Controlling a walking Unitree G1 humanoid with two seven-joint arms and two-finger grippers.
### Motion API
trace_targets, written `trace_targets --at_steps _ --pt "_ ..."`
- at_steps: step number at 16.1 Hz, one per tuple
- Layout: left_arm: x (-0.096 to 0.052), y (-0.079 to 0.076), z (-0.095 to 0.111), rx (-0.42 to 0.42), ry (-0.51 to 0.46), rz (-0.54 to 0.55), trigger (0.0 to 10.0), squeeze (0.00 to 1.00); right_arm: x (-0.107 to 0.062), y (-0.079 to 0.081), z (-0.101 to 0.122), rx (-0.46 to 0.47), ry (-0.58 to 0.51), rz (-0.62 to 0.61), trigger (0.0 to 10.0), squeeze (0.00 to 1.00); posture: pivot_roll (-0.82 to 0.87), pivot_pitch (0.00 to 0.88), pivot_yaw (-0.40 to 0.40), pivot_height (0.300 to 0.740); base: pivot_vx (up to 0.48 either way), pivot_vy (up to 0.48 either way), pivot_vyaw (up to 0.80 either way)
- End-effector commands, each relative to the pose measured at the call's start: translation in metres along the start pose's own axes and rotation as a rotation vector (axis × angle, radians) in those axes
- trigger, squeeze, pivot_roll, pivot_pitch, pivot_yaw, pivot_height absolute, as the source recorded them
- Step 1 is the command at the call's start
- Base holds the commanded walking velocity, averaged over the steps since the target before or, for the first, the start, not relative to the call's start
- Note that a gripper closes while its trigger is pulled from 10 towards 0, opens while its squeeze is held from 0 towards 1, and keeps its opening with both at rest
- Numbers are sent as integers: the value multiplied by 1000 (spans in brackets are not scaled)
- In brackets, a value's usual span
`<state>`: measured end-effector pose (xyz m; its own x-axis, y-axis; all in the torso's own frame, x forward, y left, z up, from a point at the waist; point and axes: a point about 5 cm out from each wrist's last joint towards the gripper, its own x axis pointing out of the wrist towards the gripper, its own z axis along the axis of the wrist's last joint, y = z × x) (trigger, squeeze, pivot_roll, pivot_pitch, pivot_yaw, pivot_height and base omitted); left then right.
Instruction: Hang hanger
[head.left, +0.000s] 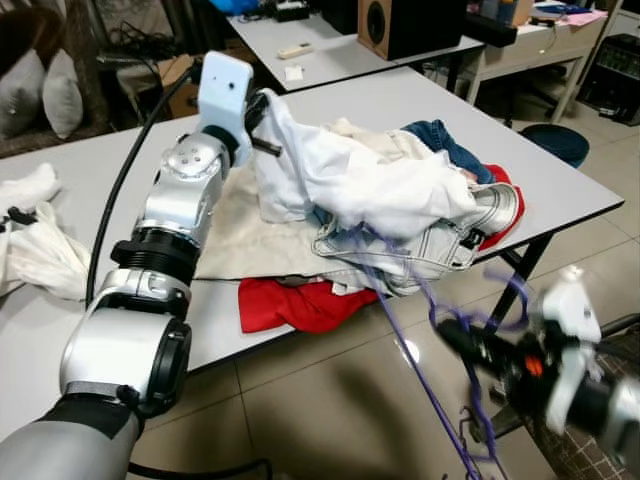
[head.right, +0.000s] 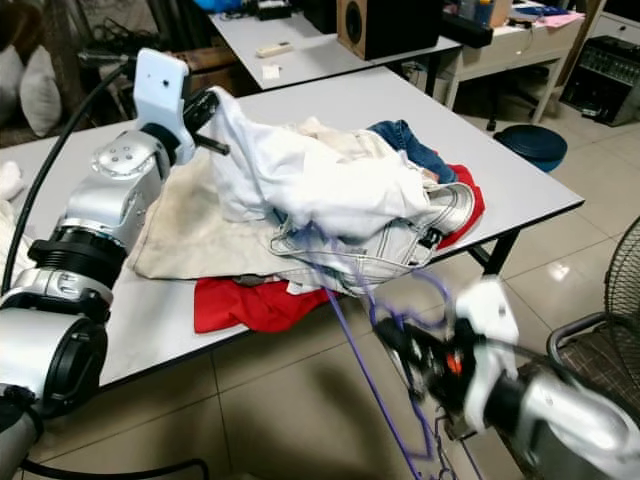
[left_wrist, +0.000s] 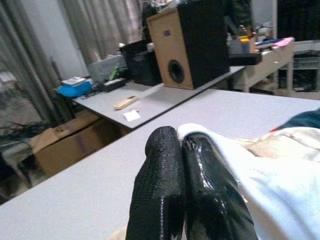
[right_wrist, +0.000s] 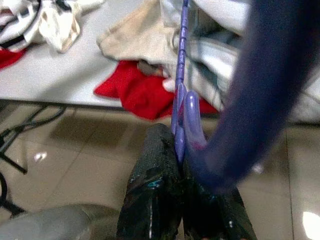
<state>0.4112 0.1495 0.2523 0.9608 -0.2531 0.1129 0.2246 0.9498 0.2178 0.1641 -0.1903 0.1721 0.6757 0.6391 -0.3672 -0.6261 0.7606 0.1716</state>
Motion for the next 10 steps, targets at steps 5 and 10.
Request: trace_targets --at_steps 5,10 --pt "1 16 3 -21 9 69 0 0 -21 27 17 -79 -116 151 10000 0 -124 0 149 740 0 0 0" --pt "1 -10 31 -8 -145 -128 0 0 -9 -31 -24 -362 296 -326 10000 0 -120 0 143 740 0 0 0"
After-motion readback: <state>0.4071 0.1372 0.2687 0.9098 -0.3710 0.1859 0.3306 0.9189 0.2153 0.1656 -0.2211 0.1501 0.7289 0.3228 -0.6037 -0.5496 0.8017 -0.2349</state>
